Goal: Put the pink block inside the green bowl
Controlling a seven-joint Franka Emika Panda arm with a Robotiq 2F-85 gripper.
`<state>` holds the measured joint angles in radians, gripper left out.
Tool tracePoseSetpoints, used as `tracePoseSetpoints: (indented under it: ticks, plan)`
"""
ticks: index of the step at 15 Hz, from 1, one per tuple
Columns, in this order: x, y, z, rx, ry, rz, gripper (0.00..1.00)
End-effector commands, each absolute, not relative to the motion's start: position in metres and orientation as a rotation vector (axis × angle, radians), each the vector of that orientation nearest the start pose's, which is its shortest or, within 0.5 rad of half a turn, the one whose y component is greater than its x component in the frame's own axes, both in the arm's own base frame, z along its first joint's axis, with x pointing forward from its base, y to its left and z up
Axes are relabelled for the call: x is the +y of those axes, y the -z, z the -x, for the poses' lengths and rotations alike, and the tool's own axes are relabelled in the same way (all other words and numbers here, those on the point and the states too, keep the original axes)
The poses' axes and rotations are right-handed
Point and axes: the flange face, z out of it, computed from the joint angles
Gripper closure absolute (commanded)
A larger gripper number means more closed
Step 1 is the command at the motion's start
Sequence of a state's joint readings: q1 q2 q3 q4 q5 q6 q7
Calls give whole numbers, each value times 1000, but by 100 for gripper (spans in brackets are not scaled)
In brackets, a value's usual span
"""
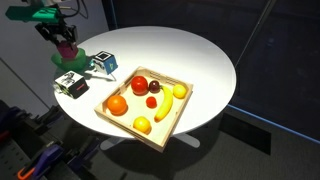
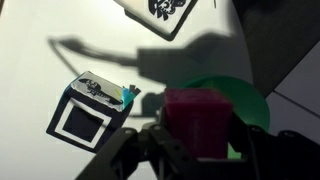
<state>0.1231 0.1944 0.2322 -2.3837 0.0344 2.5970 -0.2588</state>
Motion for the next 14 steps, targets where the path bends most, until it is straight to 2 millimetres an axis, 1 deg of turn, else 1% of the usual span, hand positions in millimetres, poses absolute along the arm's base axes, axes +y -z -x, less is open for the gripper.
tracePoseSetpoints:
  ticks: [1, 9, 14]
  plan:
    - [187, -238, -482, -931, 40, 2906, 70]
    - [194, -216, -483, -968, 43, 2888, 70]
    - [196, -210, -488, -956, 57, 2886, 70]
